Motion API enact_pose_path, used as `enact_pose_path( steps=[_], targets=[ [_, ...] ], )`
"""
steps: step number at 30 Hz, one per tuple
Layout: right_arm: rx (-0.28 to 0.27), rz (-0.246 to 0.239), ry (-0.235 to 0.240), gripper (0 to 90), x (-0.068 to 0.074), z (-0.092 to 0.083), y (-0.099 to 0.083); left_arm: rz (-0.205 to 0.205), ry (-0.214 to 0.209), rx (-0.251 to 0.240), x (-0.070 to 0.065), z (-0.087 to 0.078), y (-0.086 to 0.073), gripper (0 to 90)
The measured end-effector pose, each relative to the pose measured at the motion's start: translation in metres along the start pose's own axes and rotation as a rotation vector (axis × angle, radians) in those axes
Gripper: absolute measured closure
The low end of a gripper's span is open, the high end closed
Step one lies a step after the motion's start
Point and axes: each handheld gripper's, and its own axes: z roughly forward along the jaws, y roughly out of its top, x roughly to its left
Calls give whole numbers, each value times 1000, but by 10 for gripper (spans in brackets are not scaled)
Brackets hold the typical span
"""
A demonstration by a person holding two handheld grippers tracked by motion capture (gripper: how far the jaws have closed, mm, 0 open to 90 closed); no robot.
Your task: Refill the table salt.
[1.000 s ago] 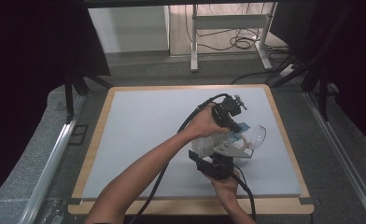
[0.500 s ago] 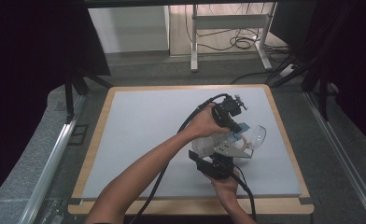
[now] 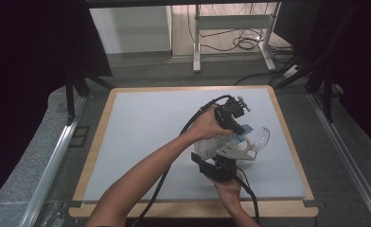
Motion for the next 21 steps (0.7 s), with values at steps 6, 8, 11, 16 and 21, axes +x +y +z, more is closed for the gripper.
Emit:
enact_pose_path(
  steps=[6,8,11,16,21],
  targets=[
    [0,3,-1,582,0,1,0,-1,-1,0,0,1,0,899],
    [-1,4,-1,582,0,1,0,-1,-1,0,0,1,0,899],
    [-3,2,-2,582,0,1,0,-1,0,-1,0,0,0,900],
    [-4,3,-1,583,0,1,0,0,-1,0,0,0,0,900],
    [-2,8,0,583,0,1,0,3,-1,5,0,1,0,900]
  ],
)
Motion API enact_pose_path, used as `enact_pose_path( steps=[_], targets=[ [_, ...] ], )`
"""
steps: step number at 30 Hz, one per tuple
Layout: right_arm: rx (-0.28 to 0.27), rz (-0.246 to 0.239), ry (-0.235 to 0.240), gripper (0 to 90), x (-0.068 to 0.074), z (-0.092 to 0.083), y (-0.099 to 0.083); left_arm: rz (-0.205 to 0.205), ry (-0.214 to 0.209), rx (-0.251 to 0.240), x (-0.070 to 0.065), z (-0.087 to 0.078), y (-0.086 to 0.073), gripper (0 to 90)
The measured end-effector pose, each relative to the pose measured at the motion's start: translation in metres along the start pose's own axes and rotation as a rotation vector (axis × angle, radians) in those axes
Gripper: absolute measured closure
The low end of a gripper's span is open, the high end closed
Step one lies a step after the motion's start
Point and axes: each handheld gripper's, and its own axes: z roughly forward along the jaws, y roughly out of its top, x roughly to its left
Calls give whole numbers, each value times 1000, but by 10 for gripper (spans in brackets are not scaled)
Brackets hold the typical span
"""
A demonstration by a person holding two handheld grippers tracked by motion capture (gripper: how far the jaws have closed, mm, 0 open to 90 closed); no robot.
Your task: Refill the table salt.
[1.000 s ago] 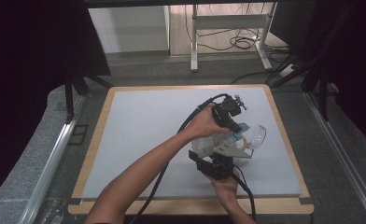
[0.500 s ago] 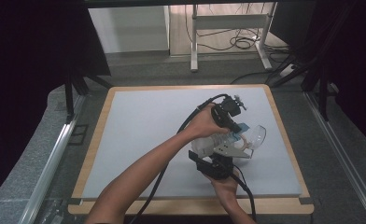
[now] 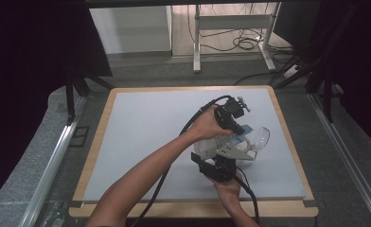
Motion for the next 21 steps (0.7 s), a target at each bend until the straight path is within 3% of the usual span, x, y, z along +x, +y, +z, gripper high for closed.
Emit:
enact_pose_path(
  steps=[21],
  targets=[
    [1,0,1,583,-1,1,-1,-4,0,-1,1,1,-1,899]
  ],
)
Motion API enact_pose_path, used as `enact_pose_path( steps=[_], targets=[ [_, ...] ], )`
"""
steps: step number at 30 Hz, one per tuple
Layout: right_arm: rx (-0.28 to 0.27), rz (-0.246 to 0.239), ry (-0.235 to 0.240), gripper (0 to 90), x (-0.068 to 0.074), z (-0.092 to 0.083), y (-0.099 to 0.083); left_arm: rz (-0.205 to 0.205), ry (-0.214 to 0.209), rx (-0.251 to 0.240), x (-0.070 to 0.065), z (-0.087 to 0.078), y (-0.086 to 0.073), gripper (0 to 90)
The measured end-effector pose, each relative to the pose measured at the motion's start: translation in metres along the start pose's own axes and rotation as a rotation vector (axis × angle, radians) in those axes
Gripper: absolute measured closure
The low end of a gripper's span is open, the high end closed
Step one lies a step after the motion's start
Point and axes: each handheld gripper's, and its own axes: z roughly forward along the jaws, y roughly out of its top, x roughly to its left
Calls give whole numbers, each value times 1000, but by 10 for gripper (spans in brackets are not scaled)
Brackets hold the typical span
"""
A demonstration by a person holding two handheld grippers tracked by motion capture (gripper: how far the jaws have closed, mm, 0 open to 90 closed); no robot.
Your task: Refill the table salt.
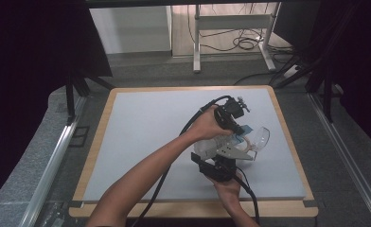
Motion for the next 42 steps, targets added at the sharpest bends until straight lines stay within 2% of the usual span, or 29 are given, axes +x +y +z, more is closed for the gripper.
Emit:
enact_pose_path(
  steps=[18,42],
  targets=[
    [-7,27,-24,582,0,0,0,16,-23,12,1,3,5,900],
    [-27,36,-57,586,2,5,3,30,-17,28,2,1,7,900]
  ],
)
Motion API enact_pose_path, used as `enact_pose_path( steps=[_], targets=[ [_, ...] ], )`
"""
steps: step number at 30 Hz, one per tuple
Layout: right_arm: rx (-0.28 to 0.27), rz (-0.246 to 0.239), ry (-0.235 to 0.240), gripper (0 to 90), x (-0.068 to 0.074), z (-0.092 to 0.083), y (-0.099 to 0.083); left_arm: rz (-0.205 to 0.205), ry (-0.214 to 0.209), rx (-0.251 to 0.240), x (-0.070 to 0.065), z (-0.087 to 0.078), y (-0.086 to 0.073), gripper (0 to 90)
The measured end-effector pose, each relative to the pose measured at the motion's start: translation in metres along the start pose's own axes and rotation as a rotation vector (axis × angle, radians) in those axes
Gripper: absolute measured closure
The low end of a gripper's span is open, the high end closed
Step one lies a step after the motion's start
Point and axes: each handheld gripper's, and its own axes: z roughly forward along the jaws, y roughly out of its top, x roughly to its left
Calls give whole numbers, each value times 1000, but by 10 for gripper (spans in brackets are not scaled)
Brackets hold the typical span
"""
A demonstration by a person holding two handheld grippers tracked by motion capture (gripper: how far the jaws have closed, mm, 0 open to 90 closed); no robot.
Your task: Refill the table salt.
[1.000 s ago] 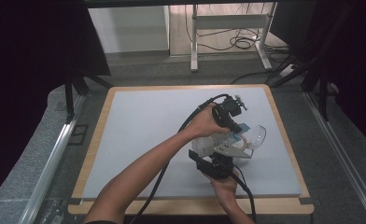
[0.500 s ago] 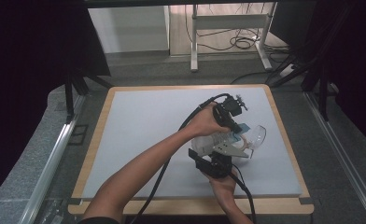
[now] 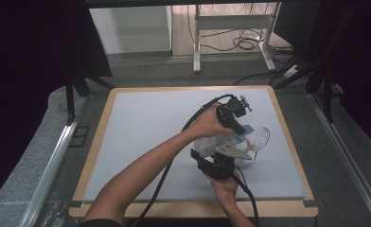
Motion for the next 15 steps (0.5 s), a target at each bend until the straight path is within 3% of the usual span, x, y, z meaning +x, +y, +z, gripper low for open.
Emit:
enact_pose_path(
  steps=[15],
  targets=[
    [2,1,-4,596,-4,1,-2,-4,0,3,-2,5,0,899]
  ],
)
